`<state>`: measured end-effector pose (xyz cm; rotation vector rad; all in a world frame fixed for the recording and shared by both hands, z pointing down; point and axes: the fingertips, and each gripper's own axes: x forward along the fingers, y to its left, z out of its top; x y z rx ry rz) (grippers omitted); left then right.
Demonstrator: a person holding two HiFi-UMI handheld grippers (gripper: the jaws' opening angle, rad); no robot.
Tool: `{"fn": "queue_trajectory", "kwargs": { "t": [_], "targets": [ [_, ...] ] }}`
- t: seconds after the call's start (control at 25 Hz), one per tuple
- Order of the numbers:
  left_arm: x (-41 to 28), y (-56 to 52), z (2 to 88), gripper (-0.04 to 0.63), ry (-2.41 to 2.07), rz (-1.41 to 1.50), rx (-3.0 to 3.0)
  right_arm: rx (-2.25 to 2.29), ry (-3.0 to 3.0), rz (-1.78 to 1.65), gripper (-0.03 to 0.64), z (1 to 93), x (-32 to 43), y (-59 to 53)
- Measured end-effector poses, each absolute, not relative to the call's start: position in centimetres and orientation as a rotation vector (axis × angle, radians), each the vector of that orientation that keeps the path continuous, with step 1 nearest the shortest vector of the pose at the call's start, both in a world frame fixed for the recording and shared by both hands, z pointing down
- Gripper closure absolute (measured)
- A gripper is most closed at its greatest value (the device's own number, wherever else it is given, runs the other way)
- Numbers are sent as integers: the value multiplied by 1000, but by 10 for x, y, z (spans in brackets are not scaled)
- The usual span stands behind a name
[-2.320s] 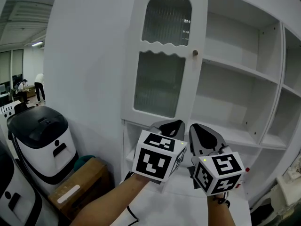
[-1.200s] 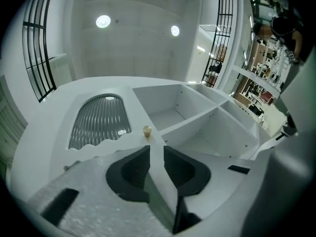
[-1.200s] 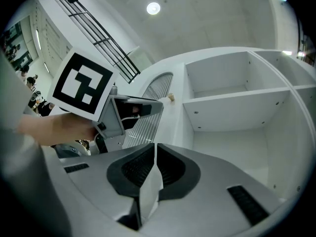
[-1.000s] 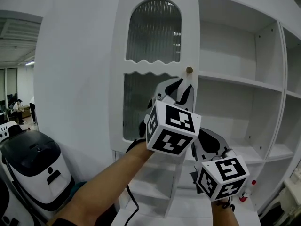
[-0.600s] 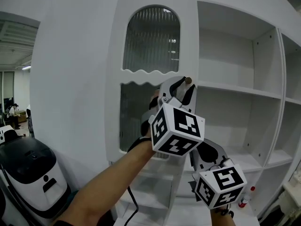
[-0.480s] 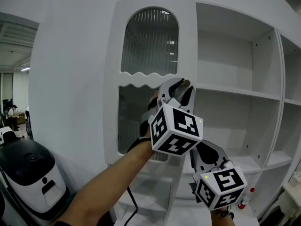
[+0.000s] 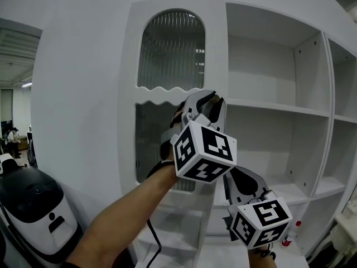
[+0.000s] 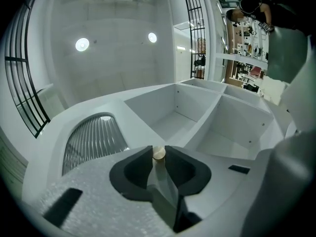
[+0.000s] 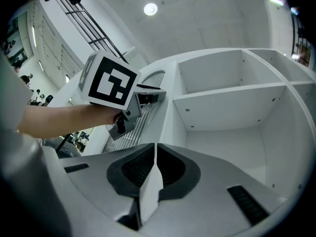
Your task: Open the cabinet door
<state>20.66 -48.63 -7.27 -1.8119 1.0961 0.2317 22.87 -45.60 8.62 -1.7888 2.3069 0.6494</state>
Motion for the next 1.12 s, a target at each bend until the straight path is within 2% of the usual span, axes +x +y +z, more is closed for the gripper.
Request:
{"fn": "queue_trajectory", "kwargs": {
  "t": [0.64,0.68,0.76,0.8,1.12],
  "targets": [
    [186,-444,-70,512,1066,281,-1865,-1623,2373,538,591,95,213,-433],
    [184,-442,-70,512,1065,282,-1870,-1597,2391,523,581,96,210,-432],
    [180,-437,-70,512,1068,285,-1877,-1538,2443,489,490,99,202,-430],
    [178,-434,-70,512,1070,287,-1880,-1518,2464,476,469,102,198,-430],
    [167,-416,-71,512,1068,312,-1886,-1419,2563,396,466,116,184,-440]
  ]
}}
